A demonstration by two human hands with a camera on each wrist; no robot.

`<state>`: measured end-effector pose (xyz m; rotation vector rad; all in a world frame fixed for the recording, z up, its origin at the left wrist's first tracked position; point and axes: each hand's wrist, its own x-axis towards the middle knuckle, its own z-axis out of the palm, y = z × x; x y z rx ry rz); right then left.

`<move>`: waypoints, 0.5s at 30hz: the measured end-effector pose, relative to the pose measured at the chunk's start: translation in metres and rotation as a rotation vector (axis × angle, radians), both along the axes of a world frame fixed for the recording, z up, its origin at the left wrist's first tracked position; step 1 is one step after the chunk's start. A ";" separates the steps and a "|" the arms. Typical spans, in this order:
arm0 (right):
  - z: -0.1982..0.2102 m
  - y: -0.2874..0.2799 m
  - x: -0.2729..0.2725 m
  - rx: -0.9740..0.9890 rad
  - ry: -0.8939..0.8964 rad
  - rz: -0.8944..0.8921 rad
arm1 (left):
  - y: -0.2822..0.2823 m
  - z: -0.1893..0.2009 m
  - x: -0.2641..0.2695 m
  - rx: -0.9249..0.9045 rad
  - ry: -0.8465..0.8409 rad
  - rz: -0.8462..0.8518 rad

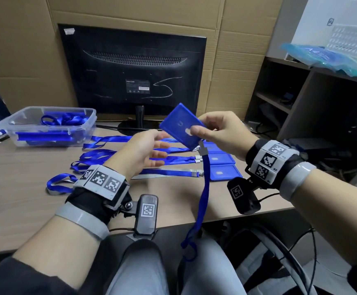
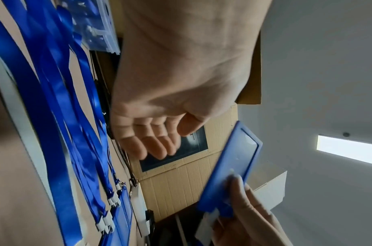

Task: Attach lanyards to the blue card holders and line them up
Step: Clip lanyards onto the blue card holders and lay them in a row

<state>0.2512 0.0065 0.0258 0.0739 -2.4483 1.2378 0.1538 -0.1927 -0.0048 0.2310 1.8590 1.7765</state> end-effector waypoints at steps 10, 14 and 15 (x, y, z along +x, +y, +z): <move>-0.001 0.004 0.007 -0.355 -0.057 -0.020 | 0.015 0.003 0.028 0.196 0.090 -0.539; -0.007 0.016 0.008 -0.484 -0.119 -0.237 | 0.019 -0.007 0.025 0.035 0.096 -0.331; -0.010 0.021 0.008 -0.509 -0.147 -0.309 | 0.016 -0.007 0.023 -0.060 0.148 -0.308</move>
